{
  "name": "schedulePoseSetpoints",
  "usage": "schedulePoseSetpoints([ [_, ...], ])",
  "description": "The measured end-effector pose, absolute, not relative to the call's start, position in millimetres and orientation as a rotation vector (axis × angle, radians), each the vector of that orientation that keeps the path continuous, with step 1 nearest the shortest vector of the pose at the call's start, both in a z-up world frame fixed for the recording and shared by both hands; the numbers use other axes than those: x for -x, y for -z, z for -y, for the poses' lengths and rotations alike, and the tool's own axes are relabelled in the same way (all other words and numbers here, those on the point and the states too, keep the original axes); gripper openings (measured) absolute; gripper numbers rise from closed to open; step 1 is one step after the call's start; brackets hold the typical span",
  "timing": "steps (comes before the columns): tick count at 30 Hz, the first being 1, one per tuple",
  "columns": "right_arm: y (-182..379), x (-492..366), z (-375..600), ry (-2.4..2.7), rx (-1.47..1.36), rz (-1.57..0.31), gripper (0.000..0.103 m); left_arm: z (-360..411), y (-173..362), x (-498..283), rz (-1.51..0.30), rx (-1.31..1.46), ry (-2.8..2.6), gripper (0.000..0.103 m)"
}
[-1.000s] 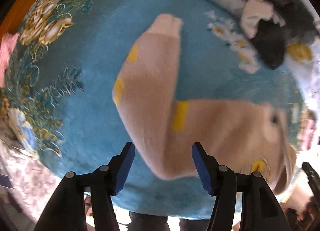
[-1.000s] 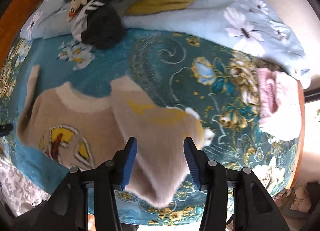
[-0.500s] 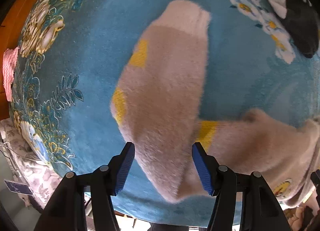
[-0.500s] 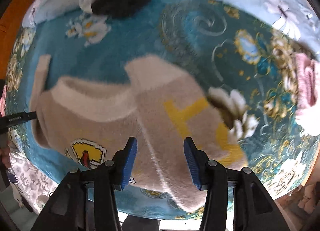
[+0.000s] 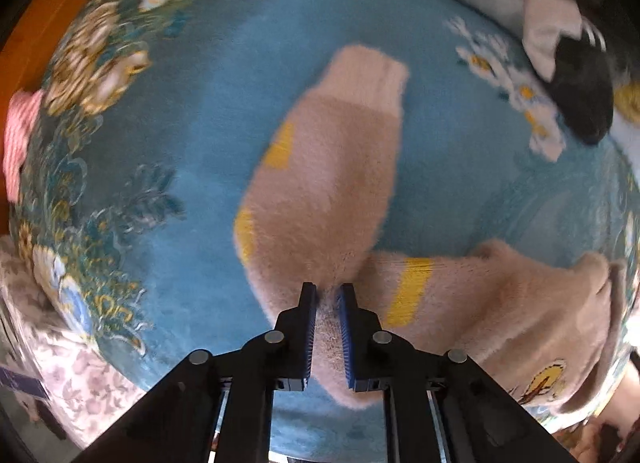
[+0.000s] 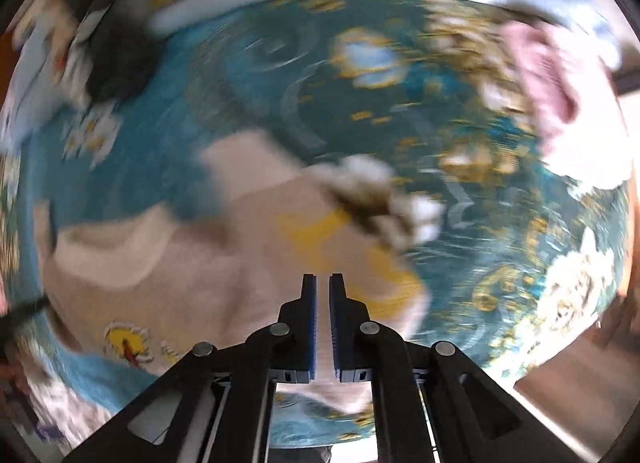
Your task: Fold clothes
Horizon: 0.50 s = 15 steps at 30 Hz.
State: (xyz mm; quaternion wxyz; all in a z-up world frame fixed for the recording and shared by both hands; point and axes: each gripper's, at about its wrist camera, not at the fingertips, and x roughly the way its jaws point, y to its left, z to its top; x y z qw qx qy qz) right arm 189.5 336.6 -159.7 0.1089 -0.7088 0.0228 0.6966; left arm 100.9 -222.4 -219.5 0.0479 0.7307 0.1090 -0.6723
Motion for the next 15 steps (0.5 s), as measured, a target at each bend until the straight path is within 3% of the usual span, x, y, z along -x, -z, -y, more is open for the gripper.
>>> schedulePoseSetpoints([
  [7, 133, -224, -424, -1.959, 1.948, -0.292, 0.006, 297, 228, -139, -0.529, -2.107, 1.832, 0.013],
  [11, 134, -229, -418, -1.997, 1.962, -0.334, 0.006, 335, 229, -159, -0.726, -2.011, 1.710, 0.013],
  [15, 139, -215, -377, -2.138, 2.016, -0.324, 0.006, 328, 188, -144, -0.665, -1.974, 1.890, 0.014],
])
